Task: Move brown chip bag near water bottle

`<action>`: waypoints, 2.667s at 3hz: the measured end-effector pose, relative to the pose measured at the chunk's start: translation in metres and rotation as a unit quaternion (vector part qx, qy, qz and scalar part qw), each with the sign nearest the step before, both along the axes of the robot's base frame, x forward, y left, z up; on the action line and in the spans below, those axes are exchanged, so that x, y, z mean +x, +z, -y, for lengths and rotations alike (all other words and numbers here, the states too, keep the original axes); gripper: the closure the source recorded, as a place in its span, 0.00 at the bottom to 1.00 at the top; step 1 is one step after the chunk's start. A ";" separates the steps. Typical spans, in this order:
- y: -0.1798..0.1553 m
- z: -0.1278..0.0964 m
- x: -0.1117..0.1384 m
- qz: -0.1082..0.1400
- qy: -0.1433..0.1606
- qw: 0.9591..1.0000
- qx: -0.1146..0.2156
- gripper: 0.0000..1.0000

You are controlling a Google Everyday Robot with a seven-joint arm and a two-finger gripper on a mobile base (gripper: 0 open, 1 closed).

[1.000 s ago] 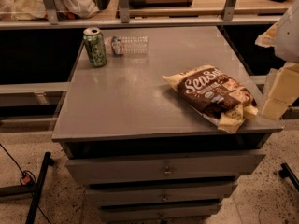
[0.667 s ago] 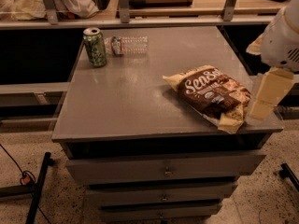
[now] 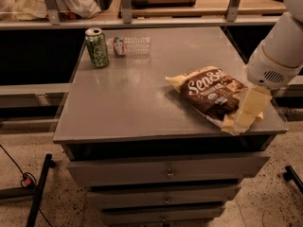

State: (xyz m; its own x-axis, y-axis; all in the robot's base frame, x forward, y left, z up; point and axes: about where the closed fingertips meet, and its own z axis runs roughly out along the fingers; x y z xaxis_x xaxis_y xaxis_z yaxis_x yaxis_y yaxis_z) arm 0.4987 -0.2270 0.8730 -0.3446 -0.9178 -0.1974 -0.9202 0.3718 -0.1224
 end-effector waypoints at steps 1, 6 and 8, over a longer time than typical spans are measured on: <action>-0.031 -0.003 0.002 -0.018 -0.022 1.000 0.008 0.18; -0.034 -0.017 0.039 -0.002 -0.056 0.998 -0.003 1.00; 0.002 -0.040 0.146 0.069 -0.114 0.991 -0.030 1.00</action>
Offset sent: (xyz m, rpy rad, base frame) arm 0.0014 0.0144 -0.0747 0.0157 0.0781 -0.0882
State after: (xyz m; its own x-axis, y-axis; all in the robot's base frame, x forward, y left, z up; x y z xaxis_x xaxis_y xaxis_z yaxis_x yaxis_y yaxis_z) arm 0.6442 -0.1867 0.8745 -0.5172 -0.8308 -0.2056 -0.7862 0.5561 -0.2696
